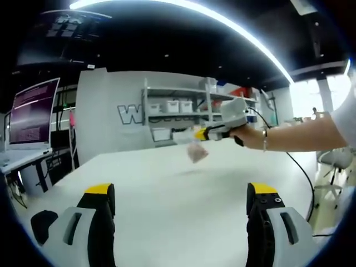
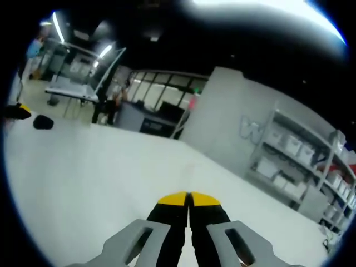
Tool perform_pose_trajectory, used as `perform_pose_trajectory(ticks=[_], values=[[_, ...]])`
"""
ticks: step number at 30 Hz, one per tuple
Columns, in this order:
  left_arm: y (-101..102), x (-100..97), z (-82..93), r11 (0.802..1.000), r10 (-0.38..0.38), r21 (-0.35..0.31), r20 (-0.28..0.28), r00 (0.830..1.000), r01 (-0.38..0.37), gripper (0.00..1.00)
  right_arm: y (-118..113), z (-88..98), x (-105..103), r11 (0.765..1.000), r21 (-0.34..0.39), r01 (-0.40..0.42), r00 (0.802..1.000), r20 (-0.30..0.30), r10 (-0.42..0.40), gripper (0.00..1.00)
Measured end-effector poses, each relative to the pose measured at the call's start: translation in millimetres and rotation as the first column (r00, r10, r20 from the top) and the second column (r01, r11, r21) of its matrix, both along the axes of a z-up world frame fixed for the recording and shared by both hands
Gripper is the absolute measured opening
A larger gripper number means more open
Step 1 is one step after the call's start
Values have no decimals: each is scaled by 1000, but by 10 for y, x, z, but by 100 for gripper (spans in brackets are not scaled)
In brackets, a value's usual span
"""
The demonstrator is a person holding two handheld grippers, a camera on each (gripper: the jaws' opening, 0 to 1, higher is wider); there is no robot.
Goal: Open the resealable bag by pulling the two sides of the seal apart until the entire bag opening is separated and visibly accessible.
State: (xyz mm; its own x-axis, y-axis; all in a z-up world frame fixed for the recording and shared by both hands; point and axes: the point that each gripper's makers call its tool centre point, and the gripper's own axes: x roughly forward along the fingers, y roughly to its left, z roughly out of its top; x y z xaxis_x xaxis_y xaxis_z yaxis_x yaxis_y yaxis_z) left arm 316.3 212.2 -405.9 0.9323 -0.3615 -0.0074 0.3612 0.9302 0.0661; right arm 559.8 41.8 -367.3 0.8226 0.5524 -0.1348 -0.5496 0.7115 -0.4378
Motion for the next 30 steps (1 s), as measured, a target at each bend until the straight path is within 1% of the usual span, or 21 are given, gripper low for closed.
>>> perform_pose_trajectory(ticks=[6,7,8,18,26,30], values=[[-26,-28,17,1000,-2,1,4,1000,2,96,2,15,-81,1000,0,-4,1000,6,4,0],[-26,-33,16,1000,-1,1,4,1000,1,96,-6,9,-164,1000,0,-2,1000,7,2,0],[-26,-38,16,1000,-1,1,4,1000,1,96,-8,8,-200,1000,2,-4,1000,7,4,0],[-44,-67,36,1000,-4,2,6,1000,4,96,-9,-15,-346,1000,16,-16,1000,7,16,0],[-59,-74,60,1000,-5,1,10,1000,5,96,-15,36,-506,999,26,-31,999,18,30,0],[-77,-82,75,1000,-9,3,12,1000,9,96,-25,26,-583,999,33,-34,999,19,33,0]])
